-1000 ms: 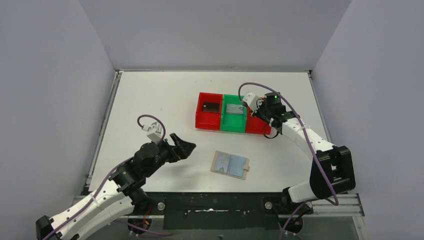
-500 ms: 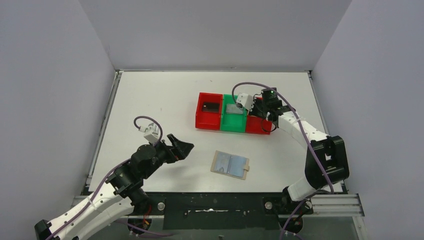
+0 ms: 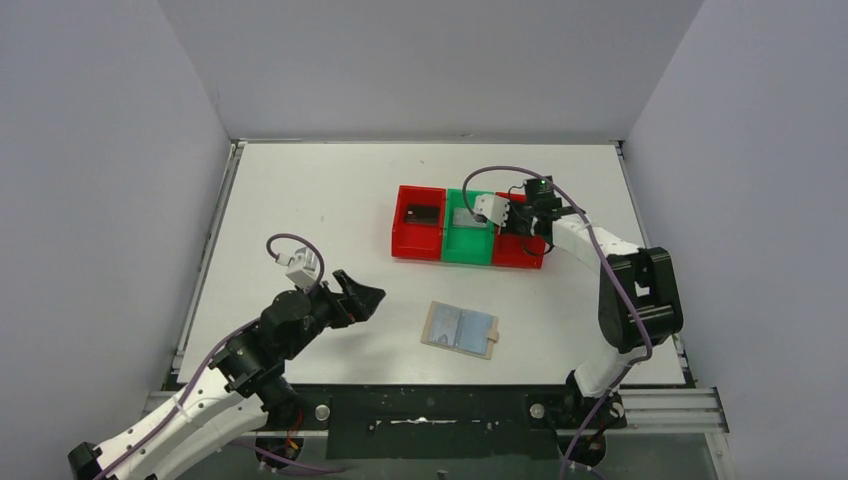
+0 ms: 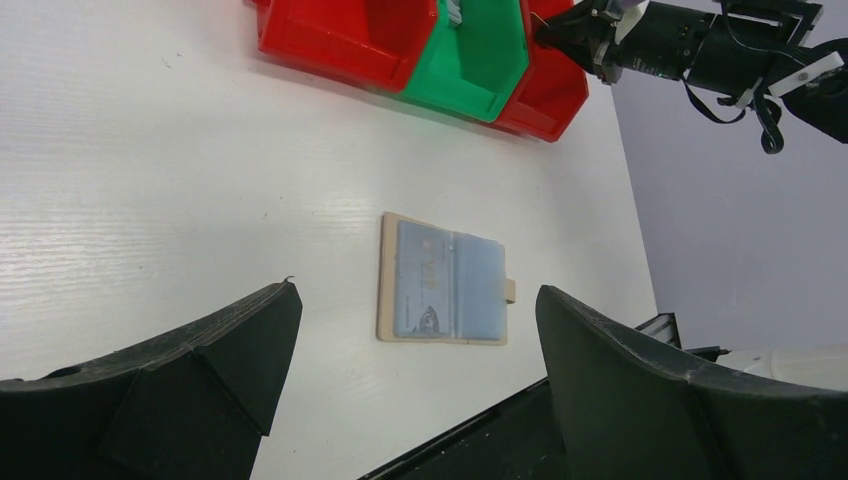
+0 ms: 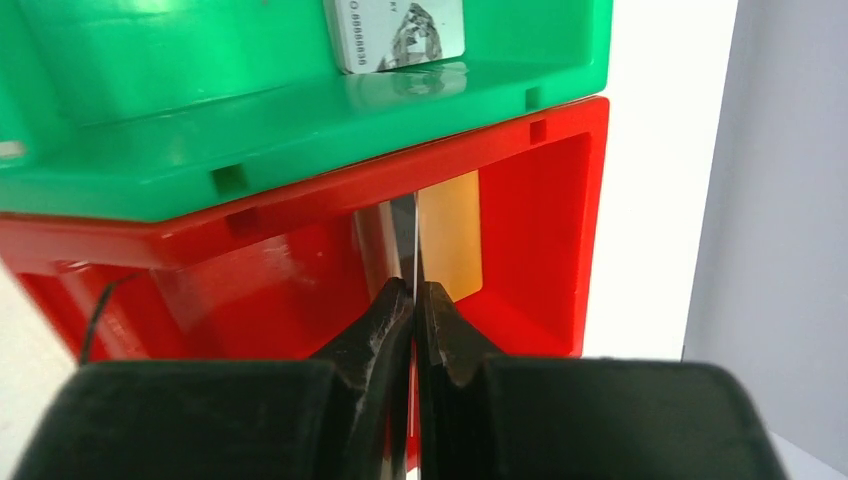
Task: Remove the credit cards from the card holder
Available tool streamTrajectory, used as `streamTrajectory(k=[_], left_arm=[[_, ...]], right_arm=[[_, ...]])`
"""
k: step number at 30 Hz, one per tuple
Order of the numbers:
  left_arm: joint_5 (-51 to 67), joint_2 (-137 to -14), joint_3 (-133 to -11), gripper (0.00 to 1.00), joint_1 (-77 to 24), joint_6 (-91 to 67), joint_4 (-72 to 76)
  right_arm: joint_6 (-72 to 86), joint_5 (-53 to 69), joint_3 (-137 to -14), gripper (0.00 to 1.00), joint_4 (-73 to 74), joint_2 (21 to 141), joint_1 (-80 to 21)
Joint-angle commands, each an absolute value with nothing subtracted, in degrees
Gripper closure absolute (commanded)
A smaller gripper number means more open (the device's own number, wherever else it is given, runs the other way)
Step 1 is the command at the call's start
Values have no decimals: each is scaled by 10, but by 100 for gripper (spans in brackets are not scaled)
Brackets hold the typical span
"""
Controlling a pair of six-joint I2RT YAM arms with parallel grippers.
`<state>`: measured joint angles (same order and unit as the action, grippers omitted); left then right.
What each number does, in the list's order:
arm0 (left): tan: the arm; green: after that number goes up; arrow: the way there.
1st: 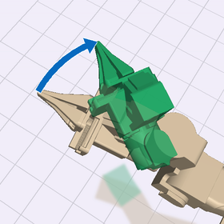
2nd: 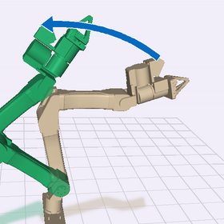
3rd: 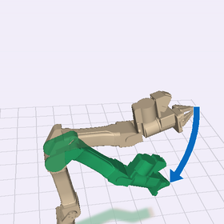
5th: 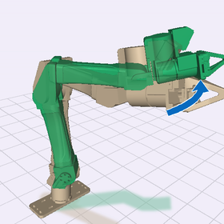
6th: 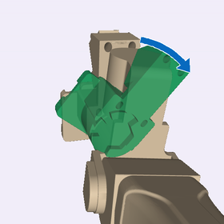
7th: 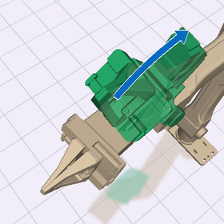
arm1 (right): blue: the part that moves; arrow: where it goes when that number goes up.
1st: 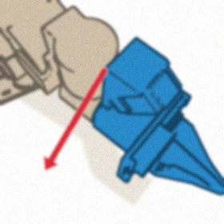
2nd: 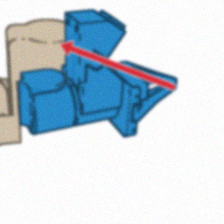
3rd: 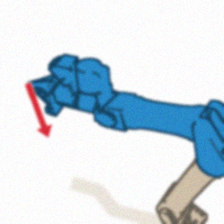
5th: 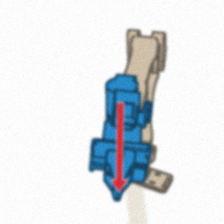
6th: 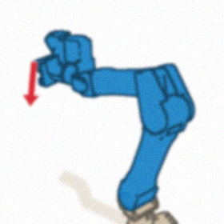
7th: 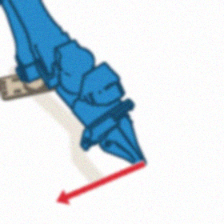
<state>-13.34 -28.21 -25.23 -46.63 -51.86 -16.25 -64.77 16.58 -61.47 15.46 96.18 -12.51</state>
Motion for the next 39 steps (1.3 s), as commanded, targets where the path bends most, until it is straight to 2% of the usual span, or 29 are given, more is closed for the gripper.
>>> streamTrajectory(k=[1,13,16,25,28,31,38,39], left_arm=[[-146,-271,-273,10,-462,-506,-160],[-146,-270,-276,10,-462,-501,-164],[-147,-270,-275,10,-462,-502,-165],[-142,-277,-274,10,-462,-502,-164],[-139,-281,-272,10,-462,-504,-160],[-135,-285,-272,10,-462,-505,-157],[-127,-293,-273,10,-462,-508,-155],[-125,-294,-273,10,-462,-508,-155]], right_arm=[[-676,147,-652,100,100,982,-119],[-716,150,-686,100,63,1049,-118],[-719,148,-688,92,66,1060,-117],[-713,139,-678,88,75,1060,-113],[-711,137,-679,83,91,1054,-112],[-706,141,-681,73,98,1048,-109],[-688,149,-680,70,107,1038,-105],[-684,151,-680,61,108,1037,-105]])
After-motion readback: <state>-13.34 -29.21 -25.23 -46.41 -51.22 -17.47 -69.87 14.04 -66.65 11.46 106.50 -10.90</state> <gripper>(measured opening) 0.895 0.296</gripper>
